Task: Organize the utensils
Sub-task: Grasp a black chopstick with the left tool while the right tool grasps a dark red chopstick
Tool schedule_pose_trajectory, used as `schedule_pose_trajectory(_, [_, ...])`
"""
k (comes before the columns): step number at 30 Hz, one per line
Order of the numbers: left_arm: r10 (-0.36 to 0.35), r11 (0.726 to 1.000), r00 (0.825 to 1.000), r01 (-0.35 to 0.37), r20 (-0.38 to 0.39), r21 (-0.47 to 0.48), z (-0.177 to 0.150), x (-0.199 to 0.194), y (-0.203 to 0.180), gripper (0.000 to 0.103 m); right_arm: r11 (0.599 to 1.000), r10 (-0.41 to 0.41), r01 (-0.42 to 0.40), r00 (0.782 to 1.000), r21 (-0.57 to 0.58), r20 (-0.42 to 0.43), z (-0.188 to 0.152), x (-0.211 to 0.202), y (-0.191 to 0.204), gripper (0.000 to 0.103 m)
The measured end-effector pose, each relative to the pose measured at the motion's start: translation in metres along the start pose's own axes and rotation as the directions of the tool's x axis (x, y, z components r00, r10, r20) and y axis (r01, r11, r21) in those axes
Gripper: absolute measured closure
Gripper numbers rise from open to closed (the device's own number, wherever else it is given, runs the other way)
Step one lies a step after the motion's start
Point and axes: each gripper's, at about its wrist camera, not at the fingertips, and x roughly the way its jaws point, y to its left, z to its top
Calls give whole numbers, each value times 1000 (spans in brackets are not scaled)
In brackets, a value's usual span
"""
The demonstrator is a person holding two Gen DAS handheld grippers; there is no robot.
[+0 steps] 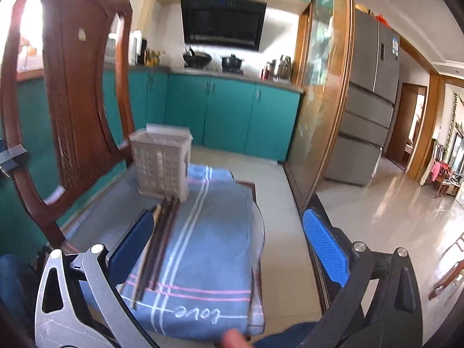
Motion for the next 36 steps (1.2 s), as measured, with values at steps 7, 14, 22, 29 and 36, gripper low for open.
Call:
schedule_pose_trajectory(7, [-4, 1000, 998, 3, -56, -29, 5, 12, 14, 21, 990, 138, -132, 979, 46, -148, -15, 63, 18, 48])
schedule_pose_trajectory(14, [-159, 987, 944, 153, -290, -46, -12, 118, -1, 51, 953, 300, -251, 856, 170, -420, -22, 182, 50, 62])
schedule_pose_trajectory(22, [-238, 970, 850, 235, -470, -67, -46, 228, -21, 59, 977, 198, -210, 789, 47, -582, -28, 260, 86, 68])
schedule_pose_trajectory(29, [-264, 933, 776, 355, -573, 51, -50, 293, -66, 61, 962, 235, -271, 736, 43, -635, -17, 279, 62, 71])
schedule_pose_trajectory(36, [-236, 942, 747, 334, -622, 43, -67, 316, -57, 76, 958, 232, -287, 737, 16, -635, -2, 303, 59, 70])
